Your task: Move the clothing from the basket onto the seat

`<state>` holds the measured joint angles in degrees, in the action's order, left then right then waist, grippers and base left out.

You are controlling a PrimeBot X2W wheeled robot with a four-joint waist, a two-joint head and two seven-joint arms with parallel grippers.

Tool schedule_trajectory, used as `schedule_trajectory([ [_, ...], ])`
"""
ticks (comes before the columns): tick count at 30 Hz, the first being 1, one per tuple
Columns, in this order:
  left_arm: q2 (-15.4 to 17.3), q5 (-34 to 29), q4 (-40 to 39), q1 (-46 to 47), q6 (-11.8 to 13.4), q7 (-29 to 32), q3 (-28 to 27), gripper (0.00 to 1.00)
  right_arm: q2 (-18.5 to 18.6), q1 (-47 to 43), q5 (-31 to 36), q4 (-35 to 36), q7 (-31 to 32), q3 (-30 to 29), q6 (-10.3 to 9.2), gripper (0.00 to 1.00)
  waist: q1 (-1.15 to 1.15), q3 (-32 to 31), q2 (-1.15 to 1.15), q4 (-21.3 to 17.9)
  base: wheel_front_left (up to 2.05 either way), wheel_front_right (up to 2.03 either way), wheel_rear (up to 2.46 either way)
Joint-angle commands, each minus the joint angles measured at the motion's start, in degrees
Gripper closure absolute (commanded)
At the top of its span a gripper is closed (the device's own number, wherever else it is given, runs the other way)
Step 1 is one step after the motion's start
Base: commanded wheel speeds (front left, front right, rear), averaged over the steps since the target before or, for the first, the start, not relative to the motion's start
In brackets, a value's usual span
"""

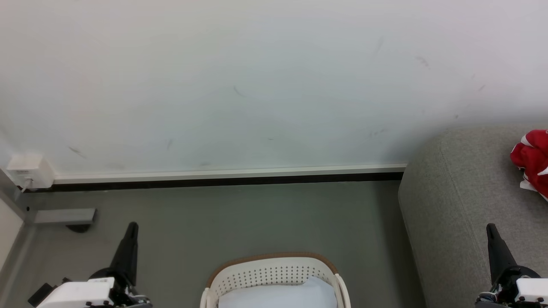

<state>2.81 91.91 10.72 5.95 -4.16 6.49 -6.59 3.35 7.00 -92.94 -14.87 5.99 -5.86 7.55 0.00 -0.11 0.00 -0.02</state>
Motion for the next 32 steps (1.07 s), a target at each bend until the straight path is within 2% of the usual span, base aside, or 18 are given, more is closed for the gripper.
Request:
schedule_trajectory([
  [1, 0.1, 0.8, -0.1, 0.4, -0.1, 0.3, -0.2, 1.0, 0.4, 0.5, -0.3, 0.2, 0.1, 0.0, -0.12, 1.0, 0.0, 0.0, 0.0, 0.0, 0.0, 0.0, 0.0],
  [32, 0.1, 0.8, -0.1, 0.4, -0.1, 0.3, -0.2, 1.0, 0.7, 0.4, -0.6, 0.2, -0.4, 0.5, -0.12, 1.0, 0.0, 0.0, 0.0, 0.0, 0.0, 0.0, 0.0],
])
